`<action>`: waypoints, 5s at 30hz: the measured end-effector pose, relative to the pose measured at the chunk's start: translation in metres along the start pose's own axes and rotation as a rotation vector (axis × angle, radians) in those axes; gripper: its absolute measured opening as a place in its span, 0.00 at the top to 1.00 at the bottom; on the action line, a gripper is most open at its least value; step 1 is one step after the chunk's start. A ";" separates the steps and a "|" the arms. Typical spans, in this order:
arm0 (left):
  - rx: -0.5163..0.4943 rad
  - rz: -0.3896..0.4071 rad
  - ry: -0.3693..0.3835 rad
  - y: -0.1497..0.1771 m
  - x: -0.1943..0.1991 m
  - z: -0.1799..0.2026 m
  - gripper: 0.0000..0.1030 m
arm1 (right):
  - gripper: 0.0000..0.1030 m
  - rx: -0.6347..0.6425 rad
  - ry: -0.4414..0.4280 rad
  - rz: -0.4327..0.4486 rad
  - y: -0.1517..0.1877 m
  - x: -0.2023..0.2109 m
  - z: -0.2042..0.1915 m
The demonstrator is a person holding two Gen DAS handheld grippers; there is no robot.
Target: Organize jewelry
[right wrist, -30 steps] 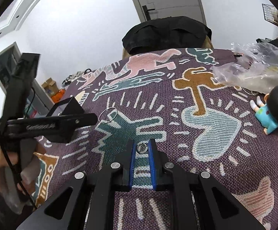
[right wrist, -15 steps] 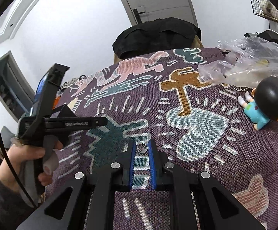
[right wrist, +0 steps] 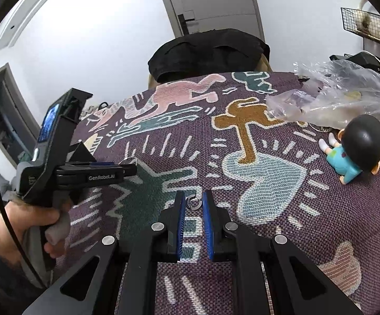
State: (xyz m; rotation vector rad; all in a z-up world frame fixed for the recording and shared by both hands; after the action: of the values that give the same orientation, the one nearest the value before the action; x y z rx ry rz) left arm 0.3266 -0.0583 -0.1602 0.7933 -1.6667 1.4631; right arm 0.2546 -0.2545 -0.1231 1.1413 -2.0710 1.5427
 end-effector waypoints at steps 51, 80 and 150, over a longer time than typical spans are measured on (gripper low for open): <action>0.287 0.153 0.066 0.055 0.083 -0.175 0.39 | 0.86 0.179 -0.111 -0.031 -0.014 -0.034 -0.143; 0.370 0.315 0.002 0.088 0.142 -0.218 0.10 | 0.42 0.219 -0.204 -0.148 -0.024 -0.088 -0.237; 0.058 0.538 -0.100 0.164 0.265 -0.053 0.00 | 0.00 0.026 -0.075 0.080 0.042 0.119 -0.079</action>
State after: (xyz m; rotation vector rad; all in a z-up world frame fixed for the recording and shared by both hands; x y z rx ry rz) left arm 0.0595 0.0269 -0.0137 0.4671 -2.0239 1.8623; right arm 0.1327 -0.2268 -0.0429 1.1551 -2.1764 1.5903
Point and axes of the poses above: each gripper's, at about its wrist camera, not at the fingertips, and x roughly against the way its jaws point, z to its right, y to its underside, the point moved 4 cm from there along -x, roughly the way its jaws point, and after that the axes turned 10 degrees about -x, right-handed, at the moved point
